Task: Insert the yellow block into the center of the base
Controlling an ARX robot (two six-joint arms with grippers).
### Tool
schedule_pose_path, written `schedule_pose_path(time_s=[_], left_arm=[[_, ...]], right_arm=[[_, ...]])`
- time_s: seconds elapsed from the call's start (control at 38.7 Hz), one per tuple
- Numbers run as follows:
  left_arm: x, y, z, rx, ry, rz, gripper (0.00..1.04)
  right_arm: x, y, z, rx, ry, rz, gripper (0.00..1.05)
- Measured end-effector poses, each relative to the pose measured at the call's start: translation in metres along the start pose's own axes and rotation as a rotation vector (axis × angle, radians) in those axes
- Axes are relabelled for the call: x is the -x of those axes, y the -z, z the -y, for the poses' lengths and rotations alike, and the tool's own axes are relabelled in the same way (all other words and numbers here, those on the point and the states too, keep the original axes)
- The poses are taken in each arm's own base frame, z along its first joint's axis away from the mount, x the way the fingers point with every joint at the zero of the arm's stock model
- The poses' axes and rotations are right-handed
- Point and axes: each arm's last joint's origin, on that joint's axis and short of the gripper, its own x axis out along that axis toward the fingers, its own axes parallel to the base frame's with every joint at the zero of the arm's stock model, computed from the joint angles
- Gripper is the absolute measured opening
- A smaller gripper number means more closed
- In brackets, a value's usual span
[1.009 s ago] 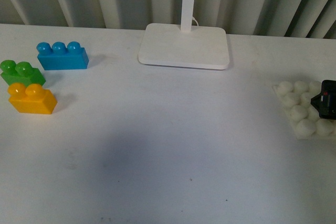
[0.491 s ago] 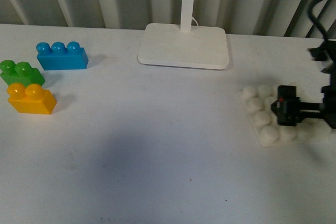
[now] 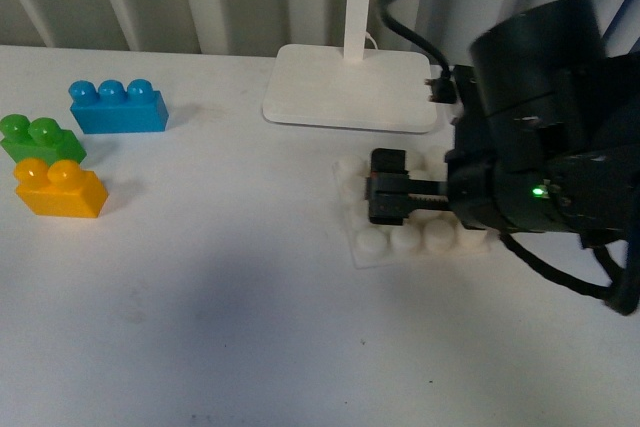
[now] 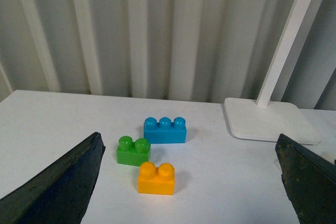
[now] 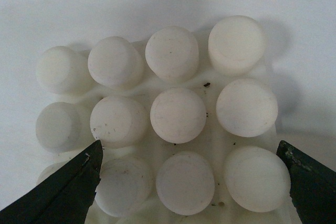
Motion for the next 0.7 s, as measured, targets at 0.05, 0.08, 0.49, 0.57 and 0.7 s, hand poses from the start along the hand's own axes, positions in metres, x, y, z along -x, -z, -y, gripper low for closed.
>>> schedule_pose_path(time_s=[0.05,0.08,0.49,0.57,0.7], left_arm=[[0.0,0.0,0.0,0.0,0.0,0.0,0.98],[0.0,0.0,0.0,0.0,0.0,0.0,0.98],[0.0,0.0,0.0,0.0,0.0,0.0,0.98],[0.0,0.0,0.0,0.0,0.0,0.0,0.98],[0.0,0.0,0.0,0.0,0.0,0.0,0.98]], right_arm=[[-0.005,-0.001,-0.016,0.005,-0.014,-0.001,0.96],[-0.006,-0.001,-0.021,0.005,-0.018,-0.001,0.96],[-0.025,-0.003,-0.101,-0.042,-0.077,-0.011,0.96],[-0.027,-0.005,-0.107,-0.06,-0.08,-0.01,0.96],[-0.031,-0.009,-0.114,-0.087,-0.093,-0.009,0.96]])
